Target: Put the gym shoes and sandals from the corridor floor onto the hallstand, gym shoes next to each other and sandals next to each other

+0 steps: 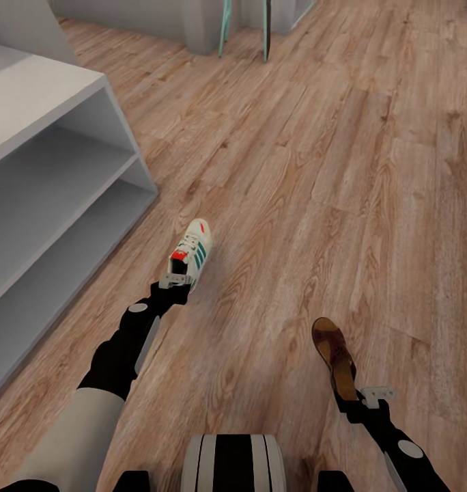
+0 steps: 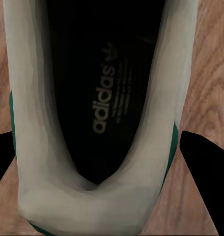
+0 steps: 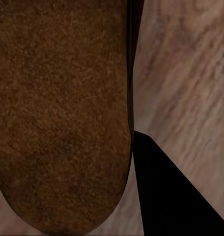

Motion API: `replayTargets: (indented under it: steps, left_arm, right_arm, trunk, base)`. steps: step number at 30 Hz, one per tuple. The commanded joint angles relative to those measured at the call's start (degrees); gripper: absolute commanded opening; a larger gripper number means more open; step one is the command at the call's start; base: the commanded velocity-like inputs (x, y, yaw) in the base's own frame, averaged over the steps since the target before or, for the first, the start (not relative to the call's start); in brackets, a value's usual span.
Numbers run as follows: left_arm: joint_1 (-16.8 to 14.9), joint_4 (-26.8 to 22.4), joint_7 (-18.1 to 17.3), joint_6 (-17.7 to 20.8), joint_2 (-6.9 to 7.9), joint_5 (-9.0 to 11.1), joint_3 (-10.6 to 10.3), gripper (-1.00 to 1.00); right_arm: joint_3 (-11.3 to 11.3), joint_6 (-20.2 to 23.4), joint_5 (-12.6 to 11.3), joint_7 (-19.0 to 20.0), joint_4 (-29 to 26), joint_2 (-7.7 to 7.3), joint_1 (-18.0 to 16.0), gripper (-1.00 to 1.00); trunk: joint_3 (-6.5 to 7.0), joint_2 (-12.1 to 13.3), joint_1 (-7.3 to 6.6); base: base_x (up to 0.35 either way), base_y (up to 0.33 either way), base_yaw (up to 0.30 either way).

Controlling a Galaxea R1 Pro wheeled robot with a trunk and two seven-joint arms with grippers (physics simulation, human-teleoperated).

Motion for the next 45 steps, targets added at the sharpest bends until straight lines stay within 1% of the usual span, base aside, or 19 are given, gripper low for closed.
replayTargets:
  steps: [1, 7, 12, 14, 16, 18, 20, 22, 26, 28, 31, 33, 34, 35, 36, 38, 39, 43, 45]
  left_arm:
    - [0.2, -0.1, -0.1, 0.3, 0.05, -0.2, 0.2, -1.0]
    - [2.2, -0.1, 0.7, 0.0, 0.58, -0.2, 0.8, -1.0]
    - [5.4, -0.1, 1.0, -0.4, 0.92, -0.2, 0.9, -1.0]
    - [6.1, -0.1, 1.0, -0.5, 0.98, -0.2, 1.1, -1.0]
    - [7.6, -0.1, 1.0, -0.6, 1.09, -0.2, 3.2, -1.0]
    - [8.4, 0.0, 1.0, -0.7, 1.14, -0.2, 4.4, -1.0]
    - [9.0, 0.0, 1.0, -0.9, 1.19, -0.2, 5.2, -1.0]
    - [10.4, 0.0, 0.9, -1.4, 1.32, -0.2, 6.4, -1.0]
    - [12.7, 0.2, 0.9, -2.5, 1.73, -0.2, 7.1, -1.0]
    - [14.0, 0.7, 0.9, -3.7, 2.03, -0.2, 7.3, -1.0]
    - [15.8, 1.8, 1.2, -6.1, 2.33, -0.2, 7.6, -1.0]
    - [18.3, 3.8, 1.8, -9.9, 2.47, -0.2, 8.8, -1.0]
    - [20.6, 7.1, 2.5, -15.2, 2.46, -0.1, 9.7, -1.0]
    - [21.4, 8.7, 2.6, -17.6, 2.49, 0.0, 9.9, -1.0]
    - [21.8, 9.6, 2.7, -18.8, 2.5, 0.1, 10.0, -1.0]
    - [23.1, 13.1, 3.0, -23.1, 2.52, 0.2, 10.2, -1.0]
    - [23.9, 17.5, 4.2, -27.1, 2.56, 0.3, 10.3, -1.0]
    - [24.3, 22.5, 5.9, -30.6, 2.61, 0.4, 10.5, -1.0]
    - [24.3, 24.1, 6.2, -31.9, 2.62, 0.5, 10.8, -1.0]
  right_arm:
    - [-0.2, -0.2, 0.2, 0.4, 0.0, 0.04, 0.0, -1.0]
    - [-0.2, -0.2, 0.2, 0.4, 0.1, 0.08, 0.0, -1.0]
    - [-0.2, -0.2, 0.2, 0.4, 0.1, 0.08, 0.0, -1.0]
    - [-0.2, -0.2, 0.2, 0.5, 0.1, 0.08, 0.0, -1.0]
    - [-0.2, -0.2, 0.2, 0.5, 0.2, 0.1, 0.0, -1.0]
    - [-0.2, -0.3, 0.2, 0.6, 0.2, 0.09, 0.0, -1.0]
    - [-0.2, -0.3, 0.2, 0.6, 0.2, 0.09, 0.0, -1.0]
    - [-0.2, -0.3, 0.2, 0.6, 0.3, 0.08, 0.0, -1.0]
    - [-0.2, -0.3, 0.2, 0.6, 0.7, 0.08, 0.1, -1.0]
    - [-0.2, -0.4, 0.2, 0.6, 1.0, 0.08, 0.1, -1.0]
    - [-0.2, -0.4, 0.2, 0.7, 1.5, 0.08, 0.1, -1.0]
    - [-0.2, -0.8, 0.3, 0.7, 1.8, 0.08, 0.1, -1.0]
    - [-0.2, -1.3, 0.3, 0.7, 2.4, 0.1, 0.1, -1.0]
    - [-0.1, -1.5, 0.3, 0.7, 2.8, 0.11, 0.1, -1.0]
    - [-0.1, -1.5, 0.3, 0.7, 3.0, 0.1, 0.1, -1.0]
    - [-0.1, -1.7, 0.3, 0.7, 3.4, 0.1, 0.1, -1.0]
    - [-0.1, -1.9, 0.3, 0.7, 3.5, 0.09, 0.1, -1.0]
    - [-0.1, -1.9, 0.6, 0.7, 3.6, 0.08, 0.1, -1.0]
    - [-0.1, -1.9, 0.7, 0.7, 3.7, 0.08, 0.1, -1.0]
  trunk:
    - [0.2, 0.0, -0.03]
    - [1.53, 0.1, -0.19]
    - [2.68, 0.2, -0.31]
    - [3.22, 0.2, -0.37]
    - [3.82, 0.2, -0.42]
    - [4.42, 0.2, -0.47]
    - [5.04, 0.3, -0.52]
    - [5.66, 0.3, -0.57]
    - [6.9, 0.3, -0.68]
    - [7.52, 0.4, -0.73]
    - [8.45, 0.4, -0.8]
    - [9.07, 0.4, -0.86]
    - [9.38, 0.4, -0.88]
    - [9.69, 0.5, -0.91]
    - [10.01, 0.5, -0.93]
    - [10.63, 0.5, -0.99]
    - [10.94, 0.5, -1.01]
    - [12.18, 0.6, -1.11]
    - [12.81, 0.6, -1.17]
  base:
    - [0.0, 0.0, 0.0]
    - [0.0, 0.0, 0.0]
    - [0.0, 0.0, 0.0]
    - [0.0, 0.0, 0.0]
    - [0.0, 0.0, 0.0]
    - [0.0, 0.0, 0.0]
    - [0.0, 0.0, 0.0]
    - [0.0, 0.0, 0.0]
    - [0.0, 0.0, 0.0]
    - [0.0, 0.0, 0.0]
    - [0.0, 0.0, 0.0]
    - [0.0, 0.0, 0.0]
    - [0.0, 0.0, 0.0]
    - [0.0, 0.0, 0.0]
    - [0.0, 0.0, 0.0]
    - [0.0, 0.0, 0.0]
    - [0.0, 0.0, 0.0]
    - [0.0, 0.0, 0.0]
    - [0.0, 0.0, 0.0]
